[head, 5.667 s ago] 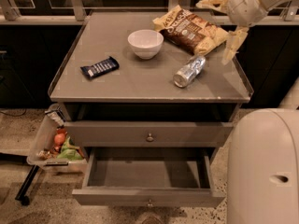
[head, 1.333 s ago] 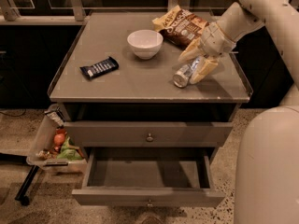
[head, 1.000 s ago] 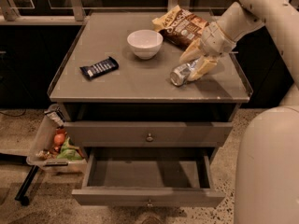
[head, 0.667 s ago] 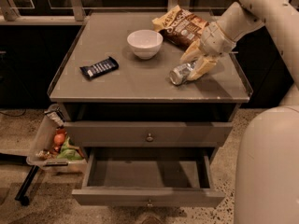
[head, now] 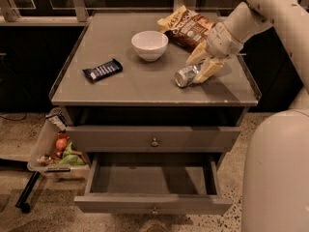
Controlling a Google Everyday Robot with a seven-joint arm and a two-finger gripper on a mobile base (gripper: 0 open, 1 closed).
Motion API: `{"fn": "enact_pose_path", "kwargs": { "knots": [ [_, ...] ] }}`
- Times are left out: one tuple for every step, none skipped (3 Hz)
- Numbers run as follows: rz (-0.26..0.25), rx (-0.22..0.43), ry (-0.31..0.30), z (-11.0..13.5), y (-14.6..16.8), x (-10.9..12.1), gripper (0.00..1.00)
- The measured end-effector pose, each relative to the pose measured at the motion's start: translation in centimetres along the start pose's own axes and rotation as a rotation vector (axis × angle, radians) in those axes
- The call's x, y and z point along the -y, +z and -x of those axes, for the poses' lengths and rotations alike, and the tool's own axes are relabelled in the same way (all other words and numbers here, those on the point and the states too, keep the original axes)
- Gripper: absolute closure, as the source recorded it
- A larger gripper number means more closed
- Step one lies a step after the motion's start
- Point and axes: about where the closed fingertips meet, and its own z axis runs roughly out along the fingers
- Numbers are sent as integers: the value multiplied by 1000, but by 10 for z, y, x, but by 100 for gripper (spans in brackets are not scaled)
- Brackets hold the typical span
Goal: Place redbull can into middle drawer
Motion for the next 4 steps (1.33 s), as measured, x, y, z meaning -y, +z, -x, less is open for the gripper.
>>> {"fn": "enact_pose_path", "kwargs": {
  "knots": [
    [-24, 55, -4, 8, -1, -17, 100],
    [-179, 112, 12, 47, -45, -46, 100],
    [-359, 170, 63, 115, -95, -75, 100],
    [-468, 245, 176, 147, -102, -109, 100]
  ]
}}
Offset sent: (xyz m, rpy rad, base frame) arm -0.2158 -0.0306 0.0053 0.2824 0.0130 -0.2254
